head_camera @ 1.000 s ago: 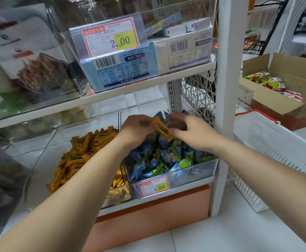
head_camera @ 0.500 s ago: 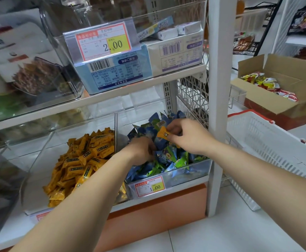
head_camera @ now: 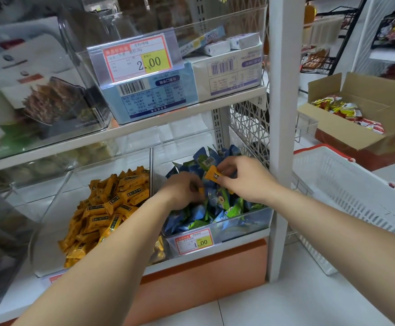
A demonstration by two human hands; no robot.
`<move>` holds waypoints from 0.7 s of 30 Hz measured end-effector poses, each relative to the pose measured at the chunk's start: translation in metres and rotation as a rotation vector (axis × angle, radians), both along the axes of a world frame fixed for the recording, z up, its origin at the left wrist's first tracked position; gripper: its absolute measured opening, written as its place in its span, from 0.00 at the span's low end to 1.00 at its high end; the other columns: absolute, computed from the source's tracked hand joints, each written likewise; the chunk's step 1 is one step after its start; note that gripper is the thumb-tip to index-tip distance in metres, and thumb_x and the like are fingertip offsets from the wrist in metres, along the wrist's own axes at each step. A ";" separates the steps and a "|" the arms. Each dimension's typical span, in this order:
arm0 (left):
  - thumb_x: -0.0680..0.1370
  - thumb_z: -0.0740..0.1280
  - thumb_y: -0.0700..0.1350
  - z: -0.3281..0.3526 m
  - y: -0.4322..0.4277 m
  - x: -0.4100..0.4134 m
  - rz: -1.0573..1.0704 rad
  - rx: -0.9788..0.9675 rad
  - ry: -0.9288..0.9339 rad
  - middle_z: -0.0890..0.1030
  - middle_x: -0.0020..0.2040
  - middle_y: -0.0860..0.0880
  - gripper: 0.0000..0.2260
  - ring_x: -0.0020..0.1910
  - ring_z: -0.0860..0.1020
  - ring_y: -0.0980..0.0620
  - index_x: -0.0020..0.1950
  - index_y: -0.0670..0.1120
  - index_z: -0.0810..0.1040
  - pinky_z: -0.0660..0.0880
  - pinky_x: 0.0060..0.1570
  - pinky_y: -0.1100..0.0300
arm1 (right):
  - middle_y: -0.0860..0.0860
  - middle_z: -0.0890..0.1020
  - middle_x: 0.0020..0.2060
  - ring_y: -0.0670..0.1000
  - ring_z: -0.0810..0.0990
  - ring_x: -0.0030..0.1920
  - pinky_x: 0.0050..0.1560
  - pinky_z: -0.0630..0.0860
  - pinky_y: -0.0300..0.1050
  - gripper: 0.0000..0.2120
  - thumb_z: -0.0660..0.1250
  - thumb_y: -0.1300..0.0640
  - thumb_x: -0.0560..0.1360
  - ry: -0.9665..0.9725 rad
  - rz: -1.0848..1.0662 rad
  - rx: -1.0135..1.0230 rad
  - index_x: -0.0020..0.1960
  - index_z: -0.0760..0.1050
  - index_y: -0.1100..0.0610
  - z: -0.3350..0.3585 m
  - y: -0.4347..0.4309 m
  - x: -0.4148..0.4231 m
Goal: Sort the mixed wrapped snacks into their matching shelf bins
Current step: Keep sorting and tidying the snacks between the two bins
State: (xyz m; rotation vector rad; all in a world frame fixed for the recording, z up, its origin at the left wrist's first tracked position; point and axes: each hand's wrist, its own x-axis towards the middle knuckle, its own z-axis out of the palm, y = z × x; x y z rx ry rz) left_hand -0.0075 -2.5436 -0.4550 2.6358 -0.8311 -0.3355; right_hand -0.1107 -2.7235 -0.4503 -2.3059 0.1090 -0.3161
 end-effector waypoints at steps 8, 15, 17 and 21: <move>0.74 0.75 0.38 0.021 0.008 -0.004 0.218 -0.522 0.282 0.83 0.42 0.43 0.07 0.39 0.85 0.46 0.46 0.46 0.79 0.83 0.44 0.51 | 0.46 0.83 0.48 0.44 0.80 0.47 0.43 0.70 0.31 0.12 0.70 0.53 0.78 -0.093 -0.079 0.154 0.60 0.80 0.54 0.005 0.004 0.005; 0.75 0.74 0.40 0.040 0.018 -0.017 0.329 -0.757 0.342 0.85 0.45 0.41 0.06 0.40 0.86 0.46 0.49 0.45 0.79 0.82 0.40 0.58 | 0.53 0.84 0.51 0.52 0.83 0.52 0.52 0.82 0.53 0.10 0.71 0.57 0.77 -0.120 -0.020 0.484 0.58 0.77 0.54 0.011 0.016 0.005; 0.75 0.73 0.42 0.045 0.023 -0.024 0.363 -0.845 0.386 0.86 0.44 0.44 0.06 0.42 0.86 0.46 0.51 0.46 0.78 0.83 0.44 0.55 | 0.55 0.83 0.51 0.55 0.83 0.52 0.46 0.84 0.55 0.07 0.71 0.58 0.77 -0.123 0.028 0.553 0.54 0.77 0.52 0.013 0.024 0.005; 0.78 0.69 0.40 0.045 0.030 -0.035 0.374 -1.038 0.490 0.86 0.46 0.42 0.07 0.46 0.86 0.44 0.55 0.43 0.77 0.82 0.46 0.55 | 0.47 0.81 0.51 0.53 0.84 0.45 0.38 0.83 0.46 0.06 0.69 0.55 0.79 -0.125 0.071 0.583 0.50 0.75 0.44 0.016 0.041 0.005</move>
